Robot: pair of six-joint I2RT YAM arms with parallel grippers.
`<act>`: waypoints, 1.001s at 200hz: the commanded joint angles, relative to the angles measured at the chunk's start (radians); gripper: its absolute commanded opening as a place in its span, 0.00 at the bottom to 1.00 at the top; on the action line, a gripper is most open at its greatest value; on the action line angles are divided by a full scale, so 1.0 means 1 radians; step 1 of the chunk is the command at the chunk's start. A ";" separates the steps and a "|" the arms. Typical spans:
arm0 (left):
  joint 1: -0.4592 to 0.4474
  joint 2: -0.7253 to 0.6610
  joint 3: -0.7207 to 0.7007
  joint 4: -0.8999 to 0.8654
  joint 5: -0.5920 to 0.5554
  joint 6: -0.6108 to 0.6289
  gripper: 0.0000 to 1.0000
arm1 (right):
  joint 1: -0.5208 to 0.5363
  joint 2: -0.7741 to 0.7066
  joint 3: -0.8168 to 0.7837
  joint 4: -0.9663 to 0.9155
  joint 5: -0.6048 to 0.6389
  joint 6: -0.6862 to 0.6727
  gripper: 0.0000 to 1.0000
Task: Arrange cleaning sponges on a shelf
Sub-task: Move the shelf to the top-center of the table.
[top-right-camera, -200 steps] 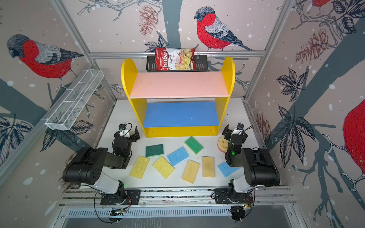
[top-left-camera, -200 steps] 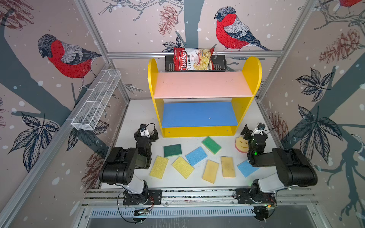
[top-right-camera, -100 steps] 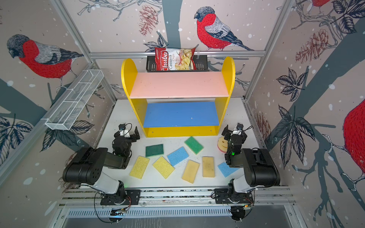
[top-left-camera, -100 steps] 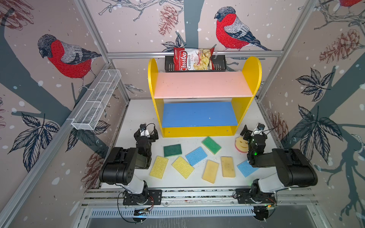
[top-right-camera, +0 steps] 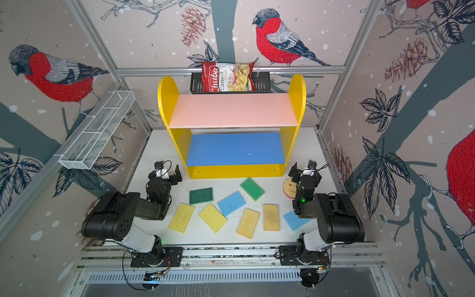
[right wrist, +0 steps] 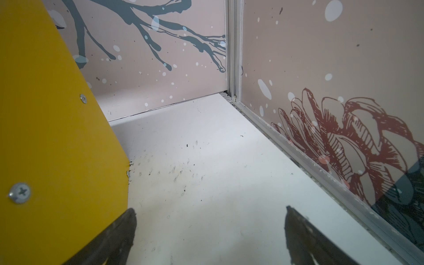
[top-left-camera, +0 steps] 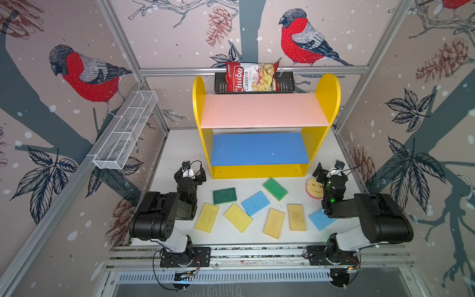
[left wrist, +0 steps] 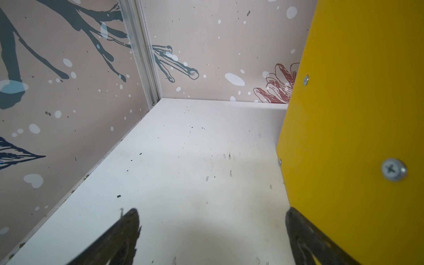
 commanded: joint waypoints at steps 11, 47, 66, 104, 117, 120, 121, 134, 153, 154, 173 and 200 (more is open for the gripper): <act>-0.036 -0.146 0.110 -0.258 -0.132 0.009 0.98 | 0.078 -0.144 0.117 -0.278 0.150 -0.035 1.00; -0.046 -0.305 0.209 -0.493 -0.220 -0.170 0.98 | 0.217 -0.292 0.170 -0.515 0.561 0.158 1.00; -0.047 -0.374 0.210 -0.605 -0.243 -0.330 0.98 | 0.243 -0.399 0.182 -0.827 0.566 0.414 1.00; -0.027 -0.537 0.261 -1.060 -0.283 -0.784 0.98 | 0.350 -0.676 0.127 -1.139 0.583 0.513 0.88; -0.012 -0.584 0.270 -1.139 -0.268 -0.801 0.98 | 0.374 -0.784 0.107 -1.177 0.514 0.457 0.75; -0.009 -0.594 0.274 -1.159 -0.263 -0.804 0.98 | 0.373 -0.807 0.100 -1.177 0.484 0.440 0.72; -0.008 -0.597 0.275 -1.163 -0.261 -0.805 0.97 | 0.373 -0.815 0.098 -1.176 0.476 0.433 0.71; 0.006 -0.631 0.283 -1.200 -0.205 -0.787 0.93 | 0.371 -0.903 0.068 -1.172 0.356 0.381 0.60; 0.007 -0.664 0.266 -1.162 -0.051 -0.715 0.74 | 0.361 -0.985 0.052 -1.157 0.146 0.335 0.49; 0.006 -0.665 0.265 -1.161 -0.043 -0.712 0.73 | 0.360 -0.988 0.052 -1.155 0.133 0.332 0.49; 0.005 -0.666 0.260 -1.170 0.077 -0.680 0.69 | 0.348 -0.978 0.071 -1.140 0.002 0.342 0.44; 0.001 -0.630 0.260 -1.182 0.190 -0.637 0.59 | 0.295 -0.848 0.131 -1.124 -0.145 0.345 0.37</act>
